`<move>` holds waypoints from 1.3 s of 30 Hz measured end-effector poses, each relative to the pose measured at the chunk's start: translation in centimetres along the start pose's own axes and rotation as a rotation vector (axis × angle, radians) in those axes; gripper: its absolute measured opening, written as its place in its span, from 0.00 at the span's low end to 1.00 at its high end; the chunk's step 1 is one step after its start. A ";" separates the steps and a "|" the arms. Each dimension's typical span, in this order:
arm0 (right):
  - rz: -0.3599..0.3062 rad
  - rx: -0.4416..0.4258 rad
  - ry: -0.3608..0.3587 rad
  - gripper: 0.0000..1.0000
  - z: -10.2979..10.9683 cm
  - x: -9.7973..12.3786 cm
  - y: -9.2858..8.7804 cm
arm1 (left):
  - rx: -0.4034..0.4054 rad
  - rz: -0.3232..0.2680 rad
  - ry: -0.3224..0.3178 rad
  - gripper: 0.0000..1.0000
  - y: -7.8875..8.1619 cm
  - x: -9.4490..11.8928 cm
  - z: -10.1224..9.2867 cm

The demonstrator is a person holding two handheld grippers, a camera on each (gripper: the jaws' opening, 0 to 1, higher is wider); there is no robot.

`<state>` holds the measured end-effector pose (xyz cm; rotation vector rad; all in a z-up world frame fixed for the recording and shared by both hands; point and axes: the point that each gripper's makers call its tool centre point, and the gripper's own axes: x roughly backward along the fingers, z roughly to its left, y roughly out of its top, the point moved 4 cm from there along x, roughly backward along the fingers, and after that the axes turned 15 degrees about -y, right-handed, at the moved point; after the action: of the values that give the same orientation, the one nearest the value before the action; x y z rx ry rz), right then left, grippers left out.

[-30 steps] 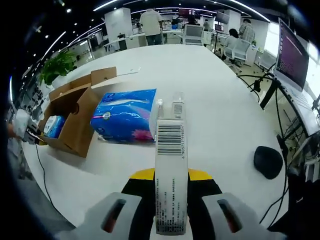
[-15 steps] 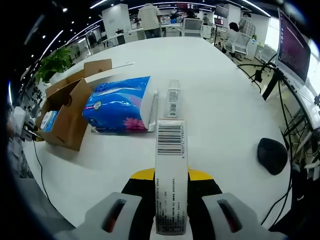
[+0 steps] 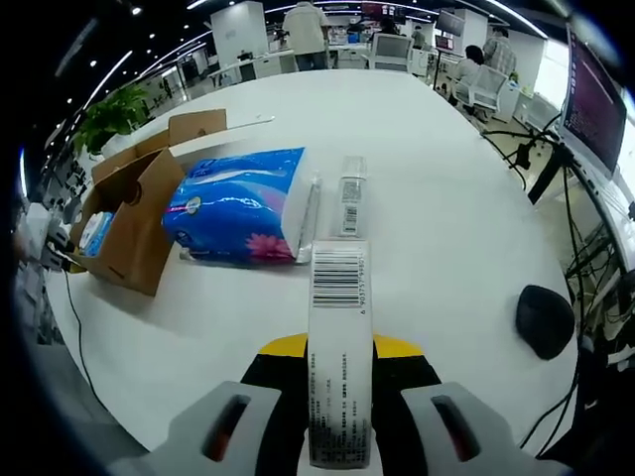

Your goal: Operate the shoe box by opening the lid, removing the specified soft item, and placing it in the target area until the item is outside and the box remains undamaged.

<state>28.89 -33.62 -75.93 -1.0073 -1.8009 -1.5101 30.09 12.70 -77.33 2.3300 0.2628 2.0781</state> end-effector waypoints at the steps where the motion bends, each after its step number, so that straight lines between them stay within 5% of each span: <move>1: 0.000 0.002 0.000 0.19 0.0 0.0 0.0 | 0.000 0.001 0.000 0.02 0.0 0.0 0.0; 39: 0.046 0.007 -0.004 0.19 -0.8 -0.6 -0.5 | 0.002 0.005 -0.001 0.02 0.1 -0.2 -0.2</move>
<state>28.82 -34.54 -76.54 -1.0417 -1.7732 -1.4738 29.88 12.58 -77.51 2.3354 0.2602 2.0792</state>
